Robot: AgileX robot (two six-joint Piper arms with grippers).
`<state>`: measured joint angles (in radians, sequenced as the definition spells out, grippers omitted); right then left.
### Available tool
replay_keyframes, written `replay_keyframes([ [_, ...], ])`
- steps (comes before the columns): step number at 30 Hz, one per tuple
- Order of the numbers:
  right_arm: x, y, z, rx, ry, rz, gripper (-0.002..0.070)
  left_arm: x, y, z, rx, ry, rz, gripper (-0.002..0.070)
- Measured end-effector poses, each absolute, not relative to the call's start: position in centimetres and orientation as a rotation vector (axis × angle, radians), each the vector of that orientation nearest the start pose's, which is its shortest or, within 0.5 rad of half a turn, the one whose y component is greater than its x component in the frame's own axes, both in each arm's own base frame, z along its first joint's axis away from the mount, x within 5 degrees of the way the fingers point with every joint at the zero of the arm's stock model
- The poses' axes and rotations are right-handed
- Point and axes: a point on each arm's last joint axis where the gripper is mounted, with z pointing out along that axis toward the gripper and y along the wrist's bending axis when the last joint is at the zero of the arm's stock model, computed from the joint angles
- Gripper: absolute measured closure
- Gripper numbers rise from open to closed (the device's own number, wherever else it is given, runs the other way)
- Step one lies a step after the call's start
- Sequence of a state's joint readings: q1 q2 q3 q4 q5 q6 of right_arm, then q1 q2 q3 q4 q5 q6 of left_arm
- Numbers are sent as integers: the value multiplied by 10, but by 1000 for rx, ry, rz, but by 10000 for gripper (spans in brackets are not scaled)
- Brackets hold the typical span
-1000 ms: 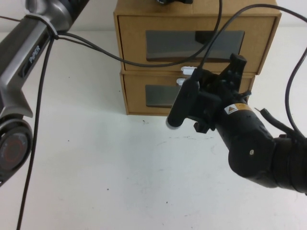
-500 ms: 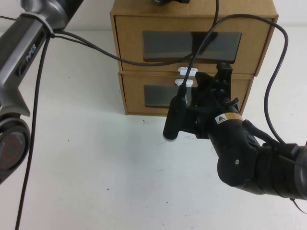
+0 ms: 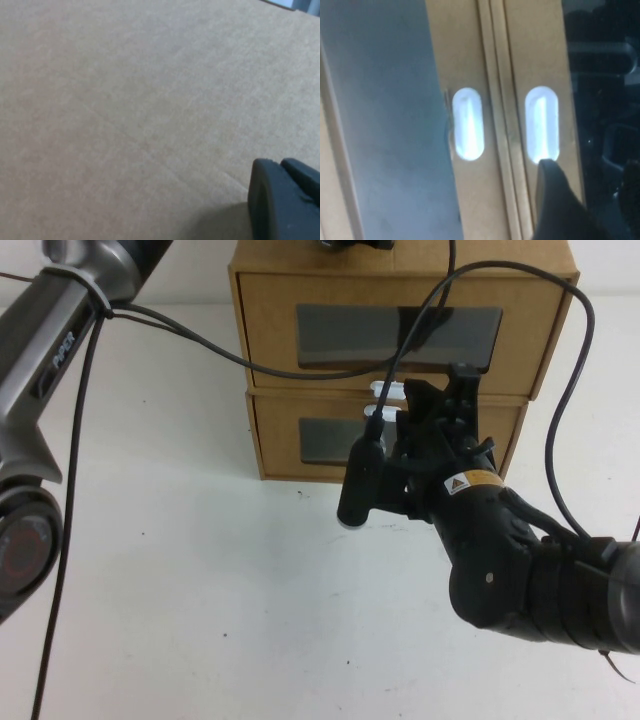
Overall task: Open the shoe box
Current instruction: 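Pull the top drawer of the cardboard box fully open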
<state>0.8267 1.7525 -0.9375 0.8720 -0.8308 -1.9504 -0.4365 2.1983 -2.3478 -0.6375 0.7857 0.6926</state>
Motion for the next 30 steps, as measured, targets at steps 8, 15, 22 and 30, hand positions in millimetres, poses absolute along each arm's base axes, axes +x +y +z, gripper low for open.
replay_keyframes([
  [8,298,249,241,-1309,1172,-910,423,446,-250,374,904,1800,-577,682],
  [15,304,252,227,-1387,1196,-961,423,446,-250,374,904,1800,-577,682],
  [22,304,252,227,-1378,1204,-956,425,446,-250,374,906,1798,-575,682],
  [30,304,253,228,-1368,1193,-944,430,446,-250,374,906,1798,-575,682],
])
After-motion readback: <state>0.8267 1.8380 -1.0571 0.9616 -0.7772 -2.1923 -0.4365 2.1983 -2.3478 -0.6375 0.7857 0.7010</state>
